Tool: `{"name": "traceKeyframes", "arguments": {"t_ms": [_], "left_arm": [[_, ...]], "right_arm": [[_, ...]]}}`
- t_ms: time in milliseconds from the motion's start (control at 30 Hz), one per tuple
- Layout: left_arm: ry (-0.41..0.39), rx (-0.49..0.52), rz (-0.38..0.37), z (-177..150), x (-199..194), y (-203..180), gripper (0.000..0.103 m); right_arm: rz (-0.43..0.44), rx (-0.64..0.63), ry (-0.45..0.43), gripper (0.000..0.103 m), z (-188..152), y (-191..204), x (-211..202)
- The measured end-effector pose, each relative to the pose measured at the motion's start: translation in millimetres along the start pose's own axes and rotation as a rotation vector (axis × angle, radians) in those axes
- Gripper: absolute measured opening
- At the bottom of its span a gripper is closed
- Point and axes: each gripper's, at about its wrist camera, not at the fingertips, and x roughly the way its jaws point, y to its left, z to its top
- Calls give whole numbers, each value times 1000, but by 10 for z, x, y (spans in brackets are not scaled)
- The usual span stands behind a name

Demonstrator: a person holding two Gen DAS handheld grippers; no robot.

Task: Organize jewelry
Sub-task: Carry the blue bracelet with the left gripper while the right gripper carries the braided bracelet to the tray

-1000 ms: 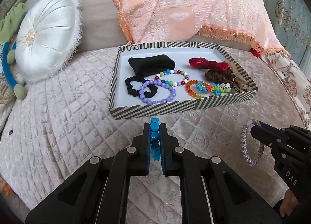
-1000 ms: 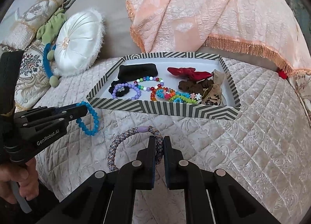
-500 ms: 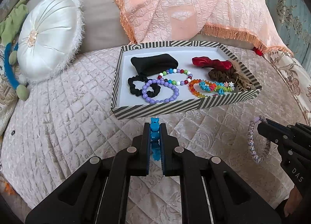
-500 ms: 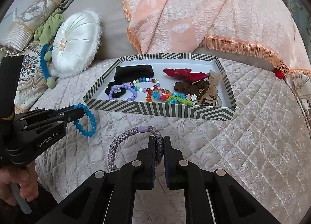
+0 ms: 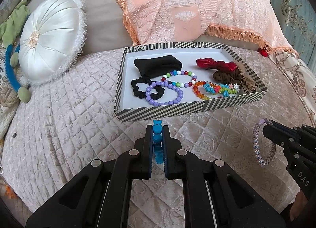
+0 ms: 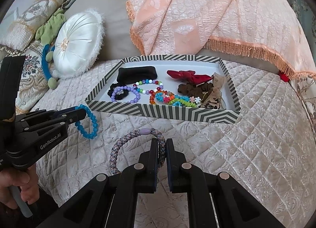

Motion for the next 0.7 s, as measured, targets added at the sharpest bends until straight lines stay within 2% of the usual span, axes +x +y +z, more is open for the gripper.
{"name": "traceKeyframes", "arguments": {"t_ms": [700], "left_arm": [[5, -5, -9, 0, -1, -2, 7]], "right_arm": [[1, 6, -7, 7, 24, -13, -23]]}}
